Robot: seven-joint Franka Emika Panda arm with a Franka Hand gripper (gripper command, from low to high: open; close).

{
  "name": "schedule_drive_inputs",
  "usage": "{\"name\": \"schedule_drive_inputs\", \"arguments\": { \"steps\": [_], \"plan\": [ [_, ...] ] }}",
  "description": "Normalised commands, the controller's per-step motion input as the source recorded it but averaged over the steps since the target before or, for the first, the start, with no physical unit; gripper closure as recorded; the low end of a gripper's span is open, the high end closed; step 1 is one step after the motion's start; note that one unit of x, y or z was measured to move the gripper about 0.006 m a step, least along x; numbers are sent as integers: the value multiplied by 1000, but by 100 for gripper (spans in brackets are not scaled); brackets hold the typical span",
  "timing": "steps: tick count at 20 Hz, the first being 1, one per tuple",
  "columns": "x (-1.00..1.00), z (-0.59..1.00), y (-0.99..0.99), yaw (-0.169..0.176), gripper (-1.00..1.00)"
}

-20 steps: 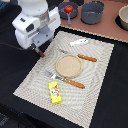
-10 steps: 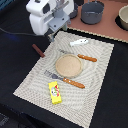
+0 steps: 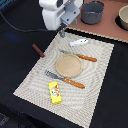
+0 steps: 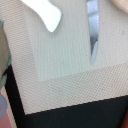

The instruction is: Interact with the objects in diverse but meaningful ways.

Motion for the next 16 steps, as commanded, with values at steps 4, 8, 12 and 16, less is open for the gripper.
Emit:
{"name": "schedule_drive_inputs", "arguments": {
  "steps": [4,8,12,16],
  "plan": [
    [615,11,396,137,-100],
    [663,0,306,138,-100],
    [826,21,219,108,-100],
    [896,46,158,77,-100]
  ]
}}
